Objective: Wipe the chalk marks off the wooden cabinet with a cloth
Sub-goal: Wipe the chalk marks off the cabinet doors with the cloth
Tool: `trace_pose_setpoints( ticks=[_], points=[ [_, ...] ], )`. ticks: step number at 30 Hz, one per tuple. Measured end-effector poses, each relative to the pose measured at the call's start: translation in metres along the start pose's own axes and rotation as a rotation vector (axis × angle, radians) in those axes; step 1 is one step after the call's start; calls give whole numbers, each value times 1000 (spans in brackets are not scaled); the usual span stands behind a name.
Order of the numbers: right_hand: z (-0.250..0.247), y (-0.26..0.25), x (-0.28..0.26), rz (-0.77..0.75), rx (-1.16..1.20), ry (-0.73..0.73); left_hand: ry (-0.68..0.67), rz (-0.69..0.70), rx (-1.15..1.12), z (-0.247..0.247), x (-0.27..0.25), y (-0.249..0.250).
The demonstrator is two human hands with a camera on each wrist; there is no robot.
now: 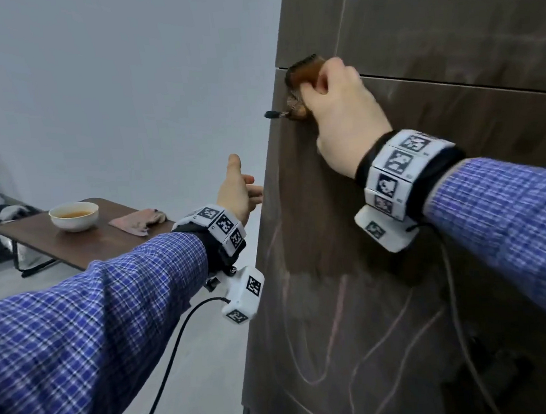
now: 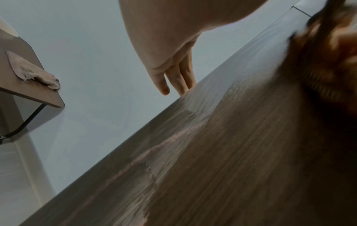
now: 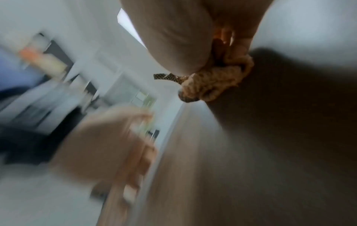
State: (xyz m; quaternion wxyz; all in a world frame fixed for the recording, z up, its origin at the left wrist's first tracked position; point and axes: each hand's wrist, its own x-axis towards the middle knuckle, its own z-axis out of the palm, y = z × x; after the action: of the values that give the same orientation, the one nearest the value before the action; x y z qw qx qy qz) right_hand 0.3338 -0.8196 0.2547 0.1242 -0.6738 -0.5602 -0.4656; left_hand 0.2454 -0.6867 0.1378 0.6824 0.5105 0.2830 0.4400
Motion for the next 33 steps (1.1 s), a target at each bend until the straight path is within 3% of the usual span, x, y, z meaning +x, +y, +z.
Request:
trace_pose_setpoints(
  ticks=[3,7,9,11,14,17,21,26,29,33],
  points=[
    [22,-32,-14,-101,-50,-64,3,-14,-46,-1,1,0],
    [81,-69,-107,-423,-71,-467,-22,-43,-84,-7,-7,-8],
    [89,-67,-129,-503,-66,-616,-26,-38,-48,-9,-9,-13],
    [70,-57,-109,-452,-50,-562,-29,-39,-39,-8,-8,-15],
    [26,-29,-24,-329,-117,-223,-40,-32,-27,-7,-3,-12],
    [-7,-12,28,-151,-79,-90,-29,-22,-9,-4,3,-17],
    [11,-6,-31,-219,-90,-131,-29,-24,-2,1,6,-24],
    [7,47,-130,-297,-88,-208,-76,13,81,-6,-1,-34],
    [0,49,-107,-306,-71,-214,-66,28,89,-10,-7,-34],
    [3,15,-53,-7,3,-74,-31,-23,65,-16,-15,-48]
  ],
)
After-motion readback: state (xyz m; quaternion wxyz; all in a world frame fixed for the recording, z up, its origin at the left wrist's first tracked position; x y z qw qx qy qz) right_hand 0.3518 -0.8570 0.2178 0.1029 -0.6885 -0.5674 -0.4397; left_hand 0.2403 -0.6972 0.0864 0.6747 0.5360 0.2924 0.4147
